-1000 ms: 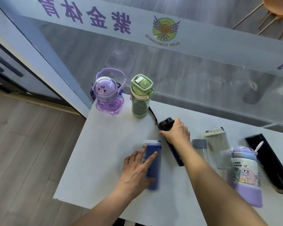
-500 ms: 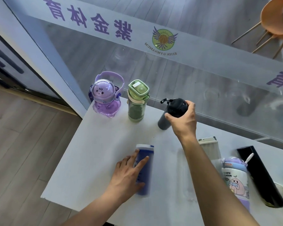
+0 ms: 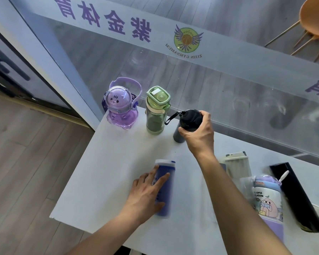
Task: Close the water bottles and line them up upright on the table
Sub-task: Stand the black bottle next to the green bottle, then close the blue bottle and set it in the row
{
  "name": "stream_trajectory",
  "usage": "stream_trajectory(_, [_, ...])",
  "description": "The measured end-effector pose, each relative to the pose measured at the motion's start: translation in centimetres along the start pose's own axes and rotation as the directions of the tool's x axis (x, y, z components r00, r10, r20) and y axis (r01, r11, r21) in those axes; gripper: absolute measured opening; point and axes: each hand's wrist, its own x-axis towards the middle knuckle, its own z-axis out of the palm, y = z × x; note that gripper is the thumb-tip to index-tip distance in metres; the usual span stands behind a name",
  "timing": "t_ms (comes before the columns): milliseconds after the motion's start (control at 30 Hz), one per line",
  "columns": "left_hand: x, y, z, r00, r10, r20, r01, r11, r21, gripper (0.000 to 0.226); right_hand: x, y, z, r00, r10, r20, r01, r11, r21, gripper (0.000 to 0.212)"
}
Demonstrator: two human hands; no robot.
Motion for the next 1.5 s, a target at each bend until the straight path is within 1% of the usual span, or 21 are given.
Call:
stream_trajectory(167, [0.1,0.0,0.1,1.000,-0.004,0.001,0.004,1.000,-0.010,0.088,0.1,-0.1,0.0,1.000,-0.010,-0.008,0.010,1.000,-0.011,0.068])
stream_trajectory(233, [0.2,0.1,0.0,1.000,-0.009,0.004,0.009,1.000,-0.005,0.088,0.1,0.0,-0.1,1.000,-0.003,0.001,0.003,1.000,-0.015,0.078])
stream_trajectory(333, [0.2,0.5,0.0,1.000,-0.023,0.016,0.023,1.000,0.010,0.087,-0.5,0.6,-0.7,0.999,0.029,0.031,-0.028,0.999,-0.024,0.102])
stream_trajectory(400, [0.2,0.7,0.0,0.999,-0.041,0.016,0.041,0.999,0.003,0.085,-1.6,0.9,-1.6,0.998,0.059,0.036,-0.058,0.998,-0.040,0.105])
stream_trajectory(467, [0.2,1.1,0.1,0.998,-0.061,-0.006,0.060,0.998,-0.016,0.080,-3.2,1.5,-2.7,0.996,0.085,0.007,-0.084,0.994,-0.063,0.100])
stream_trajectory(567, [0.5,2.0,0.3,0.992,-0.113,-0.062,0.110,0.993,-0.049,0.074,-6.6,2.8,-4.4,0.991,0.127,-0.032,-0.129,0.990,-0.059,0.086])
stream_trajectory(667, [1.0,3.1,0.5,0.973,-0.195,-0.120,0.184,0.978,-0.095,0.075,-10.3,4.7,-5.8,0.982,0.190,-0.014,-0.190,0.982,-0.012,0.075])
stream_trajectory(733, [1.1,3.6,0.8,0.951,-0.276,-0.141,0.250,0.952,-0.175,0.077,-12.3,5.8,-6.5,0.978,0.211,-0.004,-0.211,0.978,-0.001,0.069])
stream_trajectory(833, [0.8,4.3,1.2,0.915,-0.387,-0.114,0.334,0.885,-0.325,0.090,-14.3,6.9,-7.6,0.973,0.226,0.039,-0.226,0.974,-0.009,0.063])
stream_trajectory(933, [1.0,4.7,2.0,0.890,-0.456,-0.025,0.417,0.835,-0.360,0.102,-15.1,7.5,-8.6,0.965,0.239,0.112,-0.240,0.971,-0.007,0.057])
stream_trajectory(1033, [1.2,5.0,2.2,0.880,-0.474,0.021,0.441,0.802,-0.402,0.094,-15.0,7.7,-9.4,0.959,0.230,0.167,-0.229,0.973,-0.025,0.052])
stream_trajectory(1100, [1.0,5.2,2.1,0.887,-0.460,0.028,0.428,0.799,-0.422,0.088,-14.8,7.8,-9.9,0.952,0.230,0.201,-0.224,0.973,-0.052,0.049])
stream_trajectory(1167, [0.8,5.7,1.8,0.902,-0.432,0.014,0.392,0.804,-0.447,0.088,-14.5,7.6,-10.3,0.947,0.220,0.232,-0.209,0.975,-0.070,0.049])
stream_trajectory(1233, [0.7,6.4,1.4,0.922,-0.386,-0.024,0.329,0.816,-0.476,0.085,-13.9,7.2,-10.4,0.938,0.208,0.279,-0.194,0.978,-0.077,0.057])
stream_trajectory(1333, [0.9,7.5,0.6,0.955,-0.280,-0.099,0.200,0.853,-0.481,0.078,-12.8,6.4,-10.1,0.894,0.225,0.386,-0.214,0.974,-0.073,0.079])
stream_trajectory(1367, [1.0,7.7,0.3,0.962,-0.246,-0.119,0.161,0.863,-0.480,0.077,-12.5,6.1,-10.1,0.879,0.234,0.415,-0.231,0.971,-0.060,0.084])
stream_trajectory(1433, [1.5,8.3,-0.2,0.972,-0.186,-0.144,0.096,0.872,-0.481,0.076,-11.6,5.5,-10.3,0.866,0.245,0.437,-0.265,0.964,-0.016,0.086])
stream_trajectory(1500, [2.0,8.6,-0.6,0.978,-0.135,-0.158,0.044,0.877,-0.479,0.076,-10.7,5.0,-10.7,0.870,0.260,0.420,-0.296,0.955,0.022,0.082])
